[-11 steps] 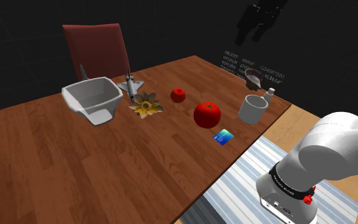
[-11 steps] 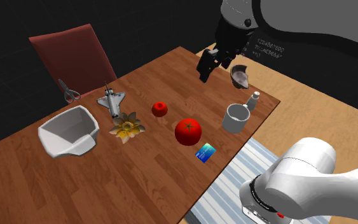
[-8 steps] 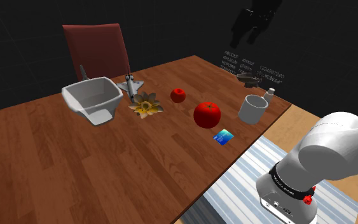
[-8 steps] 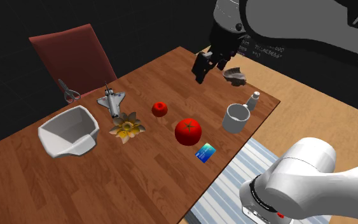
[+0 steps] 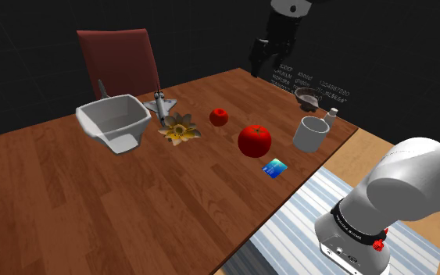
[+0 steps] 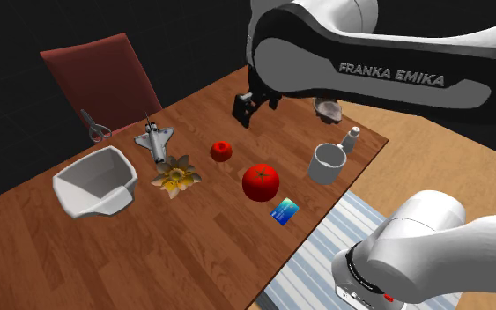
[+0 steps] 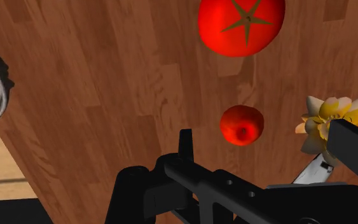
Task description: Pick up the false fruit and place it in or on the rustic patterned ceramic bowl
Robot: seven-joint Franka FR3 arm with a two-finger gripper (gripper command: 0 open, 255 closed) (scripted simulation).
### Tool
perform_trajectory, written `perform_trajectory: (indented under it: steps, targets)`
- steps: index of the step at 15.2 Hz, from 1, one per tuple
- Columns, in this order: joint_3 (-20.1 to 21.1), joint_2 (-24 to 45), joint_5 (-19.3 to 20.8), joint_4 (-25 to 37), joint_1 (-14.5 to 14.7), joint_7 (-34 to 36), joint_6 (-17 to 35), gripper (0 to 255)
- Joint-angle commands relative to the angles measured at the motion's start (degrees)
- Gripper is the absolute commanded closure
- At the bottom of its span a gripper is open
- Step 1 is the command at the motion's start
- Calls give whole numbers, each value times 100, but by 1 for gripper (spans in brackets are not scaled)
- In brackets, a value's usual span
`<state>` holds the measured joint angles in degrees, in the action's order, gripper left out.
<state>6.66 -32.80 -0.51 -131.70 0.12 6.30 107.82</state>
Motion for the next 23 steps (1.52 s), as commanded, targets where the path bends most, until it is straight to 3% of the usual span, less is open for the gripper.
perform_trajectory:
  steps: [1, 10, 18, 23]
  targets:
    - [96, 398, 57, 41, -20, 92, 295, 0]
    - [478, 2274, 543, 591, -110, 642, 1270, 0]
    - [606, 4081, 1255, 1558, -54, 1241, 1715, 0]
    - [570, 4308, 1362, 1485, -52, 1312, 1992, 0]
